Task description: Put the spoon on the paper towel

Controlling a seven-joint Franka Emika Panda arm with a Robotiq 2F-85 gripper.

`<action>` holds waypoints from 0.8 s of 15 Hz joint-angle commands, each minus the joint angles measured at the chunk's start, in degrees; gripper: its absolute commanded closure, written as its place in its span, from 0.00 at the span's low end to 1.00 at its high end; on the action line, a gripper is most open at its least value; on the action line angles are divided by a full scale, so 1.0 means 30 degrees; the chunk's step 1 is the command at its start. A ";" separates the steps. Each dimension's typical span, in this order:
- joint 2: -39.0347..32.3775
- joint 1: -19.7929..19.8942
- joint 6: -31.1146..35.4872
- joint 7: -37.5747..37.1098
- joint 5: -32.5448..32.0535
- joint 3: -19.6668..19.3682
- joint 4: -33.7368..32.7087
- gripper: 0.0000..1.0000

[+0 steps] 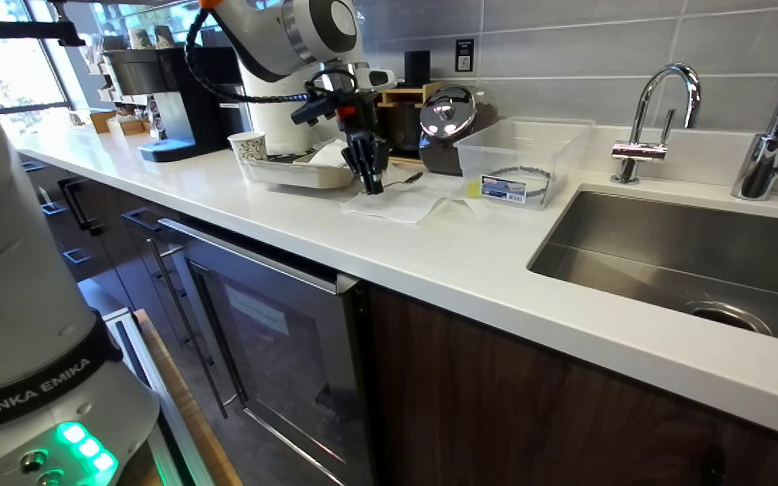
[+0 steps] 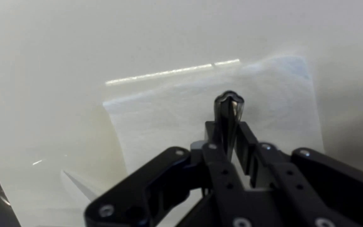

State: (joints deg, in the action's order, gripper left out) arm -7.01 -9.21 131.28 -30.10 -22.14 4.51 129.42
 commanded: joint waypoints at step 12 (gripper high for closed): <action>-0.1313 0.0840 0.4525 0.4948 -0.1633 -0.1030 0.0362 0.95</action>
State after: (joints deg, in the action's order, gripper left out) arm -9.70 -7.06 142.94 -18.17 -28.06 1.60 130.46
